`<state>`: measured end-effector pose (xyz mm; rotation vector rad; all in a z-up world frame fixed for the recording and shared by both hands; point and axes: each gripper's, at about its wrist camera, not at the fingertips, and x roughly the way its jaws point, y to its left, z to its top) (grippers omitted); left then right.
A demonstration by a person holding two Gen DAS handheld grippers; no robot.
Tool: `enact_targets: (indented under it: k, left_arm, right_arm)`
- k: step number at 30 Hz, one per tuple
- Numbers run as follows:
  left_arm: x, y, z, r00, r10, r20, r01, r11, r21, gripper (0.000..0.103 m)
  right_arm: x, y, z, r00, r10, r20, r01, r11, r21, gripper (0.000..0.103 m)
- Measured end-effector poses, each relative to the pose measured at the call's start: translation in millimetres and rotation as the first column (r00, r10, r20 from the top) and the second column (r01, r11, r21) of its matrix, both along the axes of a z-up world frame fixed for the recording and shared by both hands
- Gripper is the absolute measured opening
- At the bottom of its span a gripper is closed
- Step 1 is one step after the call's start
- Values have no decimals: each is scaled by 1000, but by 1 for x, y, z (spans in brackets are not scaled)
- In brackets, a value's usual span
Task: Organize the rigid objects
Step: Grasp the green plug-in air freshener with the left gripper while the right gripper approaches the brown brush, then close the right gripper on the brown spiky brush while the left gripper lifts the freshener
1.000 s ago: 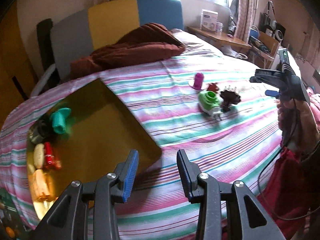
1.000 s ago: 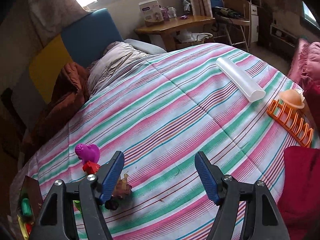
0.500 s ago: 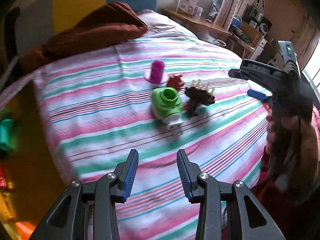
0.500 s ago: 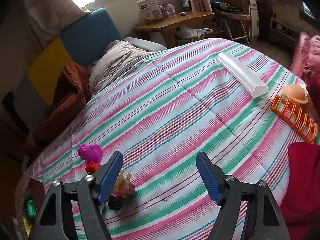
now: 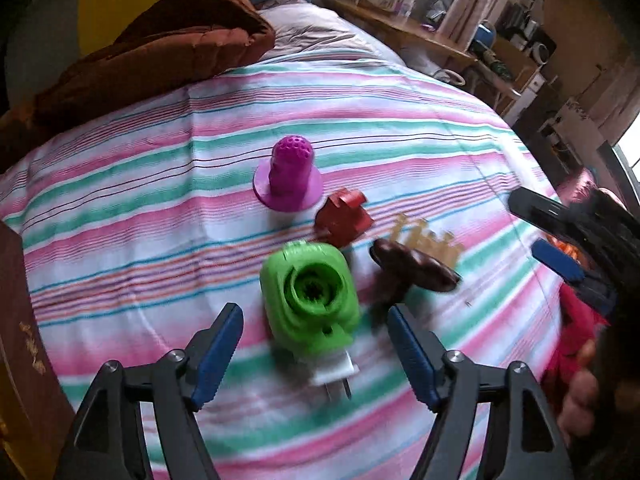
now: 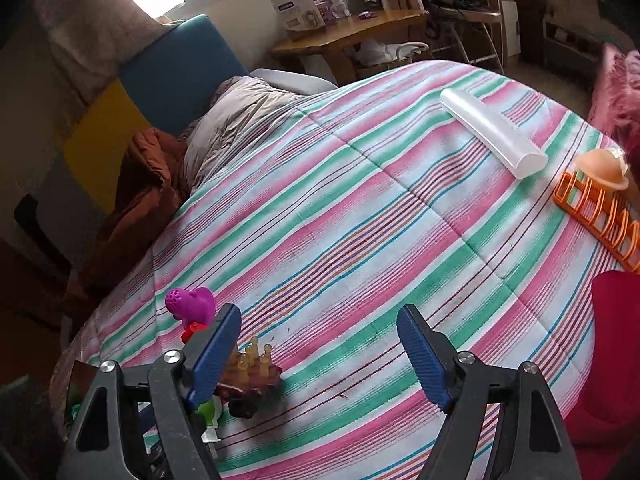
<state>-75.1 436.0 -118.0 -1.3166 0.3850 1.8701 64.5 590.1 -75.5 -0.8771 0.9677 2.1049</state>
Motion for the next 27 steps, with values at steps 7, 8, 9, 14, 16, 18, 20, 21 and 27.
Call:
enact_targets:
  k: [7,8,9,14,16,18,20,21,27]
  left_arm:
    - [-16,-3,-19,999,46,12,-46,999,2,56]
    - [-15,-6,-19,999,43,15,-43,999,4,55]
    - [-12,-12,-19,999,32,19,-33,999,9,55]
    - [14,-47,-16,999,-18,-27,18,1000,24,55]
    - [26,-63,-15,999,-30,-29,31,999,34,55]
    - [35,-79,-14,999,-31,-26,32,999,40,55]
    - [43,-90,-14,999,-26,-33,27,999,39,55]
    - [48,-97,-13,999,-22,-36,24,999,40,55]
    - [63,-122,-12,1000,5,-31,-3,998,59,55]
  right_arm:
    - [0,5,-7,1000,-9,12,10,1000,-20,82]
    - [0,6,-8,1000,-10,10,11,1000,-27,82]
    - [0,7,-9,1000,-10,6,11,999,-31,82]
    - [-12,0,-11,997,75,-32,-76,996,-55,82]
    - [-20,-6,-12,991,130,-44,-132,990,-57,83]
    - [-25,-12,-13,984,166,-58,-170,984,-58,93]
    - [-31,-16,-14,973,215,-86,-222,972,-77,99]
    - [-34,-19,-15,967,236,-95,-244,966,-83,101]
    - [-46,-30,-25,957,281,-70,-287,952,-105,103]
